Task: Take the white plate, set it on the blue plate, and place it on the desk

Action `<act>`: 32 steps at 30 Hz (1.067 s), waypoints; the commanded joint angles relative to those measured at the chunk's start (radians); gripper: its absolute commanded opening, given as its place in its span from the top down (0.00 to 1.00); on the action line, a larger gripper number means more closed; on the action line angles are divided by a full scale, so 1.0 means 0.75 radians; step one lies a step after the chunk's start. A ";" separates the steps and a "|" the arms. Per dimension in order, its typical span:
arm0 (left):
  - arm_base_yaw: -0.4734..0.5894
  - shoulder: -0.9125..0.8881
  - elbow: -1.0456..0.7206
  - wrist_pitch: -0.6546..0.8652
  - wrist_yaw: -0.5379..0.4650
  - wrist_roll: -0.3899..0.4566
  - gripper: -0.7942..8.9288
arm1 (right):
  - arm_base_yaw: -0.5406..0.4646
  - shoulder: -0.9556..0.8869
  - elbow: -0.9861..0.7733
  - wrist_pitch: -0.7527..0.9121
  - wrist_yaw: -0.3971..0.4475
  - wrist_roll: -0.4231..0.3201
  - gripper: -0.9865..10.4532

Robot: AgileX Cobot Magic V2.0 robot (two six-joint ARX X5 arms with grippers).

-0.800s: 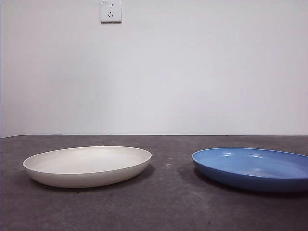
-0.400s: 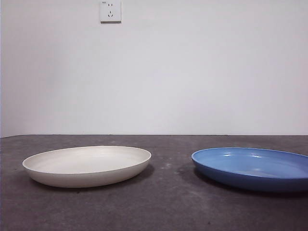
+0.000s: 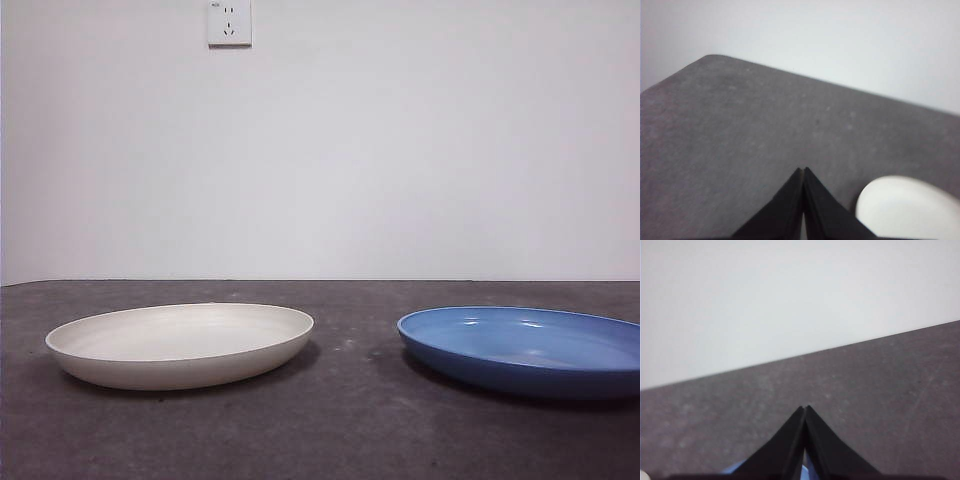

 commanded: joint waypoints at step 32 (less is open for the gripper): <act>-0.331 0.827 0.901 -0.526 0.567 -0.057 0.91 | 0.302 0.846 0.970 -0.930 -0.451 -0.143 0.91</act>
